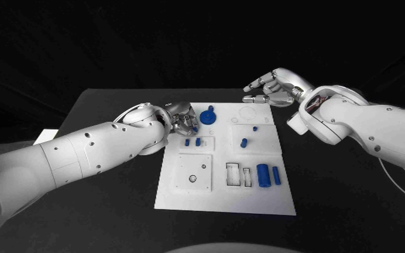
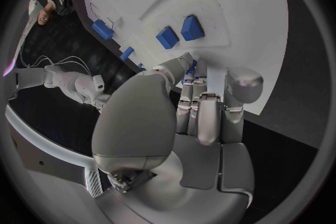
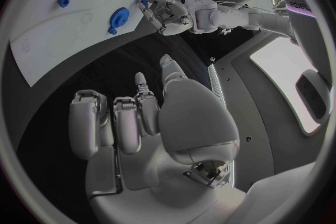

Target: Assemble the parts on the task board

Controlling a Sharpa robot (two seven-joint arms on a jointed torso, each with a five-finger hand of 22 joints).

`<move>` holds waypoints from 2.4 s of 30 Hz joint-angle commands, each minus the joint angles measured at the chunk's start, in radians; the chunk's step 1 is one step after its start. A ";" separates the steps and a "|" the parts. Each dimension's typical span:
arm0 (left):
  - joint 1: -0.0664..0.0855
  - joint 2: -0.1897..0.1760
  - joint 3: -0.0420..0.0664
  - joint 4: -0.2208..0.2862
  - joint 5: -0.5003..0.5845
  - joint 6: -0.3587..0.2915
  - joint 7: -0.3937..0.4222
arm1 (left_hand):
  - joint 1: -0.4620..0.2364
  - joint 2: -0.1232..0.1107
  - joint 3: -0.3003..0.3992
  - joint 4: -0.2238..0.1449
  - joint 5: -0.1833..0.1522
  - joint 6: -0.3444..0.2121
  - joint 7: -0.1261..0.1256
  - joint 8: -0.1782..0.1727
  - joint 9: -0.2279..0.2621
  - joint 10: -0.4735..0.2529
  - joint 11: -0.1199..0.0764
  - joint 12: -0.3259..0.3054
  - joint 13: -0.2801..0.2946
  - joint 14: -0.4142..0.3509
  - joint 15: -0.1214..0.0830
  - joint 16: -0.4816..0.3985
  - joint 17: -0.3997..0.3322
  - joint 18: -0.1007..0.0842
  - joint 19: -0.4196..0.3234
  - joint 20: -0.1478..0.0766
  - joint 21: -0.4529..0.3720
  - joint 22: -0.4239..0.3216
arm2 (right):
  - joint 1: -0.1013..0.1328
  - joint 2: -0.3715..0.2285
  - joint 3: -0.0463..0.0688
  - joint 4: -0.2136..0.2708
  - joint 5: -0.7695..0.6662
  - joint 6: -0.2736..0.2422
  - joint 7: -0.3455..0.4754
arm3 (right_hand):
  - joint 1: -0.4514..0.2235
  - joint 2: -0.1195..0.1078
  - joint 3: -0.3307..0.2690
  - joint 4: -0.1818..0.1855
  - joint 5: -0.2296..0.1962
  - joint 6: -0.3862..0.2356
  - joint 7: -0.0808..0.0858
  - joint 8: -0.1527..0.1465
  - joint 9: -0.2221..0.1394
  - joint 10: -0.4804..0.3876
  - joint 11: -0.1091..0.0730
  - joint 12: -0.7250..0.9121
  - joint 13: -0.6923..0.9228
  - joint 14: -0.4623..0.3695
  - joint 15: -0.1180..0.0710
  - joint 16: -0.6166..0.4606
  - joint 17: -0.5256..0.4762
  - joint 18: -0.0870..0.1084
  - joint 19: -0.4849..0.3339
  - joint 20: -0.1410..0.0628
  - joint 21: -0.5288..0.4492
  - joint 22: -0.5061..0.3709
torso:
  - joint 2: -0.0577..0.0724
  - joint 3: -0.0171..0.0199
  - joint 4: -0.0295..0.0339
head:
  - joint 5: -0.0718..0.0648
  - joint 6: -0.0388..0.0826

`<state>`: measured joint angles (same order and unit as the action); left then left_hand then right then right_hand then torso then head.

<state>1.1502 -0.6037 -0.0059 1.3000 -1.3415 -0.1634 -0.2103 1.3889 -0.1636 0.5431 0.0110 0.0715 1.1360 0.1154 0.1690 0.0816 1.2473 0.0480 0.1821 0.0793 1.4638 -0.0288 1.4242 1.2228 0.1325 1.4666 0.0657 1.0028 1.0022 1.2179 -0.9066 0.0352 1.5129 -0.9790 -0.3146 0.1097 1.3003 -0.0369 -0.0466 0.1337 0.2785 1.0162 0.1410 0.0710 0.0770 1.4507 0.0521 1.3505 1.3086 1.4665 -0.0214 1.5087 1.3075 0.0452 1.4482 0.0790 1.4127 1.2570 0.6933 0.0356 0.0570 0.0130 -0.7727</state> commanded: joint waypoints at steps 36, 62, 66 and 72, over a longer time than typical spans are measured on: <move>-0.002 0.001 -0.002 0.000 -0.009 0.033 -0.024 | -0.031 -0.025 -0.013 -0.004 -0.001 -0.085 0.046 -0.085 -0.018 -0.059 0.039 -0.083 -0.010 0.038 0.023 -0.003 -0.021 -0.019 0.009 0.014 0.007 0.012 | -0.001 -0.003 0.000 0.000 -0.007 0.014 0.003 | 0.004 0.008 -0.006 -0.002 -0.008 -0.001 -0.002 0.003 0.001 -0.002 0.001 0.001 0.115 0.080 -0.002 -0.006 0.164 0.021 -0.008 0.001 -0.005 -0.002 | 0.000 -0.0001 -0.0004 | -0.002 -0.002; 0.001 -0.114 0.009 0.034 0.276 -0.164 0.130 | -0.005 -0.010 -0.008 -0.008 0.015 -0.098 0.055 -0.073 -0.005 -0.075 0.048 -0.080 -0.001 0.037 0.033 0.000 -0.027 -0.012 0.002 0.031 -0.008 0.006 | -0.002 -0.016 0.000 -0.058 -0.246 0.092 -0.100 | 0.187 0.028 0.059 -0.027 -0.053 0.048 -0.002 0.006 0.002 -0.317 0.008 -1.054 -0.780 0.066 -0.006 -0.071 0.089 0.037 -0.036 -0.002 -0.073 -0.102 | -0.001 -0.0009 0.0000 | -0.003 0.011; 0.002 -0.141 0.009 0.045 0.704 -0.221 0.316 | -0.005 0.010 0.015 -0.002 0.015 -0.074 0.053 -0.064 -0.006 -0.061 0.045 -0.065 0.000 -0.005 0.031 -0.055 -0.145 0.009 -0.042 0.030 -0.125 -0.098 | -0.006 -0.019 0.000 -0.048 -0.369 0.113 -0.131 | 0.207 0.002 0.122 -0.038 -0.060 0.071 -0.003 -0.002 -0.002 -0.276 0.006 -1.158 -0.910 0.066 0.000 -0.074 0.087 0.039 -0.034 0.000 -0.075 -0.103 | -0.001 -0.0018 -0.0007 | -0.009 0.018; 0.000 -0.185 0.008 0.098 1.278 -0.193 0.525 | -0.022 0.020 -0.004 0.007 0.014 -0.056 0.044 -0.051 -0.007 -0.041 0.033 -0.022 0.015 -0.066 0.025 -0.119 -0.273 0.034 -0.108 0.027 -0.266 -0.217 | -0.023 -0.025 0.000 -0.014 -0.606 0.136 -0.182 | 0.201 -0.033 0.178 -0.040 -0.087 0.095 -0.009 -0.003 -0.002 -0.268 0.009 -1.226 -1.004 0.065 0.004 -0.079 0.080 0.039 -0.034 0.005 -0.078 -0.106 | 0.000 -0.0035 -0.0002 | -0.037 0.030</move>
<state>1.1502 -0.7827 0.0017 1.3839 -0.6177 -0.3346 0.1081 1.3716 -0.1454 0.5455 0.0194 0.0801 1.0738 0.1574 0.1153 0.0752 1.2009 0.0803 0.1563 0.0926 1.4022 -0.0037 1.3092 0.9583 0.1551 1.3635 0.0932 0.7479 0.7943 1.1987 -0.9312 0.0356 1.4887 -1.3689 -0.2262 -0.0153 1.5038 -0.0599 0.1266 0.0938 0.1953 1.1049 0.1319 0.0733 0.0754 1.1777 0.0610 0.1295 0.3120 1.4665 -0.0214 1.4350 1.3077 0.0769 1.4141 0.0772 1.3394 1.1522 0.6929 0.0335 0.0567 -0.0144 -0.7470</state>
